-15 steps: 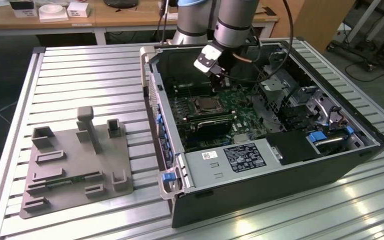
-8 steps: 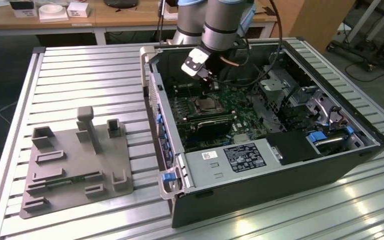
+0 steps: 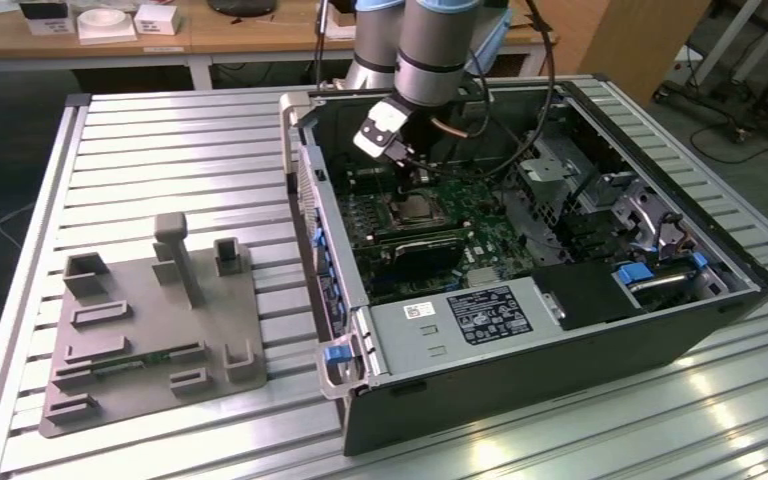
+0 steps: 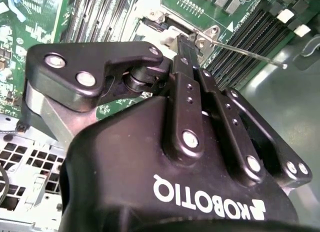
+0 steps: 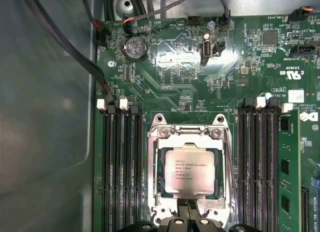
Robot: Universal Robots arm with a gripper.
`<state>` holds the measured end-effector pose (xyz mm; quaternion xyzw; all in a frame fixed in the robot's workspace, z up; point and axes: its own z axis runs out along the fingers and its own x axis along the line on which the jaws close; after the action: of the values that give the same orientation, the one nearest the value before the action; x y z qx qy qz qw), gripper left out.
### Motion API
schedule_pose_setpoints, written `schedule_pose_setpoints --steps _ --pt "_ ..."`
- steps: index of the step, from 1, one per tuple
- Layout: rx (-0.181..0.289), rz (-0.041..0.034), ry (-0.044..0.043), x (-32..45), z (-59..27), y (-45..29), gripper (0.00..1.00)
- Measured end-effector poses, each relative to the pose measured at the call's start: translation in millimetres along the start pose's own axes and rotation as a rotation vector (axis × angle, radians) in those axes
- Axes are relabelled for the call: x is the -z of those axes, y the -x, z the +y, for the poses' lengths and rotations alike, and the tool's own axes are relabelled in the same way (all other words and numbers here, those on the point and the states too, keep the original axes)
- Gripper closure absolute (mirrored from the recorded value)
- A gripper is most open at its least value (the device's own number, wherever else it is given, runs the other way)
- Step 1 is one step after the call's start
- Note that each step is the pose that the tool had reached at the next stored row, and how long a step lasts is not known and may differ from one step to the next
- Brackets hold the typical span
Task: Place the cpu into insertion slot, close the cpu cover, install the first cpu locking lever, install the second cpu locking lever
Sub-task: 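Close the cpu cover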
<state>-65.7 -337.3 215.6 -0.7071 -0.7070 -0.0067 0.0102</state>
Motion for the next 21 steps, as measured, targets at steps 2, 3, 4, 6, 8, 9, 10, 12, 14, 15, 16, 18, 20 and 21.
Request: schedule_pose_setpoints --steps 2,3,4,6,8,9,10,12,14,15,16,18,20,21 --pt "0.000 -0.0001 0.0000 -2.5 -0.4 0.1 0.90" --pt "0.000 -0.0001 0.0000 -4.0 -0.5 0.1 0.90" --pt "0.000 0.0000 0.0000 -5.4 -0.7 0.2 0.90" --pt "0.000 -0.0001 0.0000 -8.1 -1.0 0.2 0.90" --pt "0.000 -0.0001 0.0000 -10.6 -1.3 0.3 0.90" --pt "0.000 -0.0001 0.0000 -11.7 -1.5 0.3 0.90" --pt "0.000 -0.0001 0.0000 -12.8 -1.7 0.3 0.90" --pt "0.000 -0.0001 0.0000 -14.1 -2.2 0.4 0.90" --pt "0.000 -0.0003 -0.0001 -14.4 -2.6 0.4 0.90" --pt "0.000 -0.0003 0.0000 -14.4 -2.8 0.4 0.90" --pt "0.000 -0.0003 0.0009 -14.4 -3.0 0.4 0.90" --pt "0.000 0.0000 0.0052 -14.5 -3.7 0.4 0.90" --pt "0.000 -0.0001 0.0104 -14.2 -4.0 0.3 0.90" --pt "0.000 -0.0001 0.0132 -13.8 -4.1 0.3 0.90"
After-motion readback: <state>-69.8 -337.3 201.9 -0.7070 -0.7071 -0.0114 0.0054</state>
